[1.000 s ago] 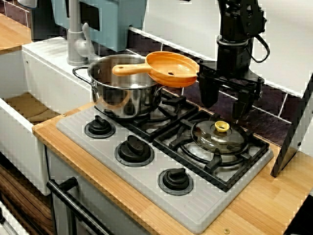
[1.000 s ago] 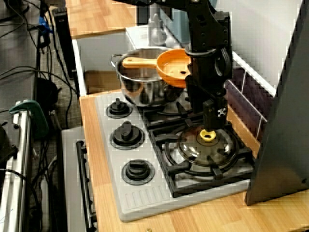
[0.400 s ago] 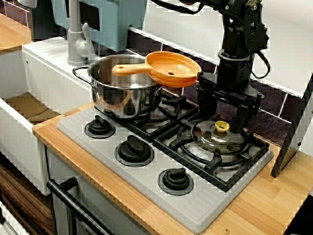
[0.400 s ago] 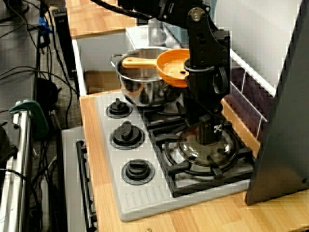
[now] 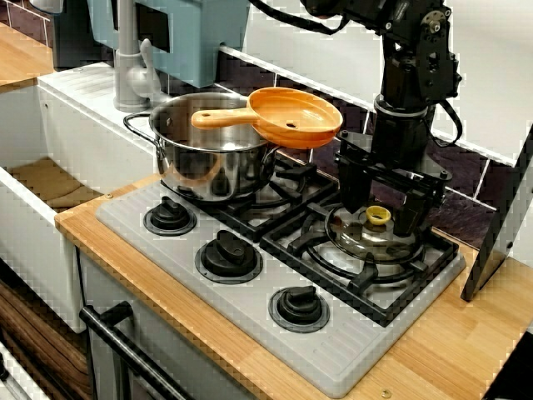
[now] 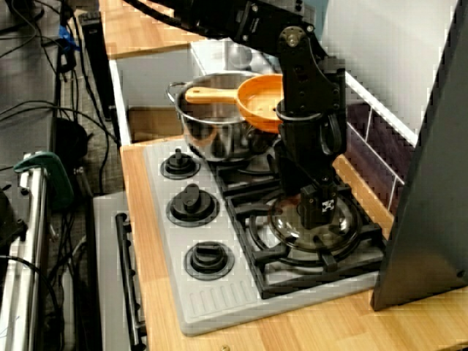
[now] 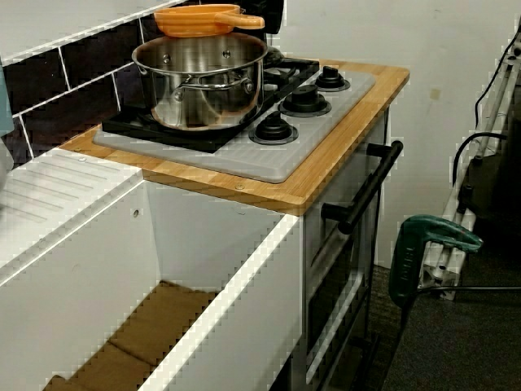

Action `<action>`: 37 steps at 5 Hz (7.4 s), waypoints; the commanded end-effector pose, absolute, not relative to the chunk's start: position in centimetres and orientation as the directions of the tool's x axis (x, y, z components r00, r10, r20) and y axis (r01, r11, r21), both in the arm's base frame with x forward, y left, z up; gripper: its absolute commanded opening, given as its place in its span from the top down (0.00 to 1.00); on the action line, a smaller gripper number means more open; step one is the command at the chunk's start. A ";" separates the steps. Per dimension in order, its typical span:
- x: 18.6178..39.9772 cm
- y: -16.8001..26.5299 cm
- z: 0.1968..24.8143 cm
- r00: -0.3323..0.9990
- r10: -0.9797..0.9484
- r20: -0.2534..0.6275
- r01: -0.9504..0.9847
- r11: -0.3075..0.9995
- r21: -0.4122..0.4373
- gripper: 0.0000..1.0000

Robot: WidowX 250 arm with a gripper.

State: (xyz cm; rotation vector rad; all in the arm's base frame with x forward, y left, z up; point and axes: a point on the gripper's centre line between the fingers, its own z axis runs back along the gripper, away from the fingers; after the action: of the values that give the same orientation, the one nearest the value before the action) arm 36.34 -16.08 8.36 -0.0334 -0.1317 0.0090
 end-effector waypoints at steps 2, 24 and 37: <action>37.8 -16.2 10.2 0.985 0.025 0.168 -0.016 0.998 -0.053 0.00; 34.7 -5.5 21.9 0.951 0.045 0.307 -0.029 0.998 -0.057 1.00; 36.3 -4.2 20.3 0.974 -0.004 0.227 0.008 1.000 -0.016 1.00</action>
State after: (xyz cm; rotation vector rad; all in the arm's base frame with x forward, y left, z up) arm 36.30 -4.45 17.93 -0.0104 -0.1610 -0.0104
